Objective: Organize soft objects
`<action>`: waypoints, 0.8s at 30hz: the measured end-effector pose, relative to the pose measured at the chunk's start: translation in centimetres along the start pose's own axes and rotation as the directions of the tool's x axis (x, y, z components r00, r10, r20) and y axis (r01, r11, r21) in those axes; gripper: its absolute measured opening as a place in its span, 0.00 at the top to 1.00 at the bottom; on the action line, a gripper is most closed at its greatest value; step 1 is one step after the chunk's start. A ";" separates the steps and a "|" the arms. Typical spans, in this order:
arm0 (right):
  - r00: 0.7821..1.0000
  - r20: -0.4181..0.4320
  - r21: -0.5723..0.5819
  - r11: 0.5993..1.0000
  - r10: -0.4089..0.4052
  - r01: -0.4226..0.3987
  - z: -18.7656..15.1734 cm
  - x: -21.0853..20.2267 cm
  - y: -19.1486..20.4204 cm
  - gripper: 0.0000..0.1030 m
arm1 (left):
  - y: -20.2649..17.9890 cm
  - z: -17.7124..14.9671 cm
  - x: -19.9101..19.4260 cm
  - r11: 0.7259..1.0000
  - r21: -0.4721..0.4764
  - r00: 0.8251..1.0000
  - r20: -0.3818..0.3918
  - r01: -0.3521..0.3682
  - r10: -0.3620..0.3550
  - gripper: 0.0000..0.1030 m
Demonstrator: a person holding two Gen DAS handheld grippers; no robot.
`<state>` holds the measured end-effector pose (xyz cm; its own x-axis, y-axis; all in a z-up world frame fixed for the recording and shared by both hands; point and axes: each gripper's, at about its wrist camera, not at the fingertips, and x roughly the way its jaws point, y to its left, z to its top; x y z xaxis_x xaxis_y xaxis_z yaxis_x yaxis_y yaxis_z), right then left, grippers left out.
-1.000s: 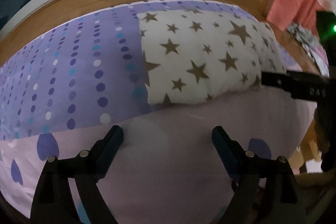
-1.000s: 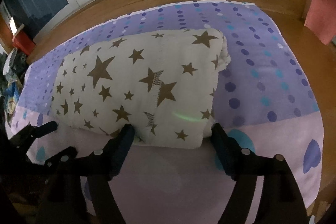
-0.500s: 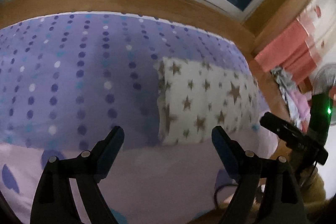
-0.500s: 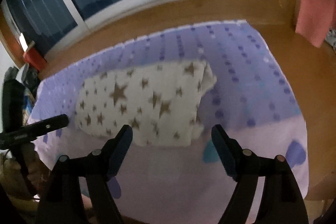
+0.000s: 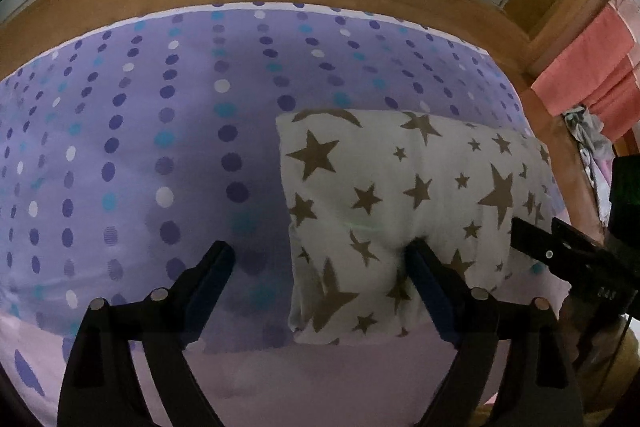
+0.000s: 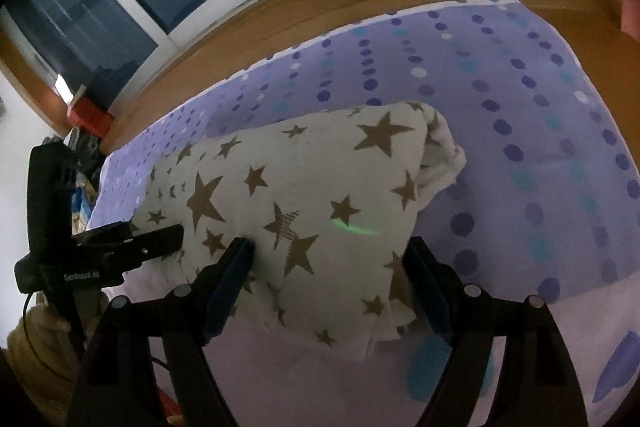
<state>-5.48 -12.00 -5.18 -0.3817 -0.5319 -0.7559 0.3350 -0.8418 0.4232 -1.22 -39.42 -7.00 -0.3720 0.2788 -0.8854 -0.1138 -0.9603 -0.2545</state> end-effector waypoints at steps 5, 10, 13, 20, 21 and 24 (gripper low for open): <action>1.000 0.010 -0.043 0.999 0.005 -0.004 -0.1 0.3 0.6 0.34 | 0.0 -0.2 0.1 0.997 -0.009 0.997 0.026 0.078 -0.077 0.29; 0.998 0.037 -0.032 0.999 0.042 -0.040 -0.4 0.2 1.2 0.49 | -2.0 -0.5 -1.2 0.994 0.078 0.995 0.053 0.077 -0.082 0.64; 0.997 0.056 -0.046 0.998 0.044 -0.041 -0.5 -0.5 2.2 0.54 | -1.7 -0.4 -2.3 0.994 0.070 0.994 0.069 0.085 -0.089 0.70; 0.991 0.086 -0.131 0.987 0.104 -0.092 0.0 -1.1 7.5 0.56 | 2.0 -0.3 -7.1 0.998 0.044 0.986 0.159 0.039 -0.046 0.70; 0.990 0.084 -0.143 0.985 0.113 -0.100 0.1 -0.7 8.6 0.56 | 2.8 -0.4 -7.6 0.999 0.035 0.985 0.170 0.030 -0.036 0.70; 0.987 0.079 -0.183 0.975 0.139 -0.123 0.4 0.6 12.0 0.56 | 5.8 -1.0 -9.5 1.000 0.018 0.980 0.201 -0.006 0.003 0.70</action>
<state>-2.05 -22.47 -0.37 -0.3980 -0.6493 -0.6481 0.5309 -0.7391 0.4145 2.54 -47.68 -0.45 -0.5496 0.2717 -0.7900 -0.1276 -0.9619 -0.2420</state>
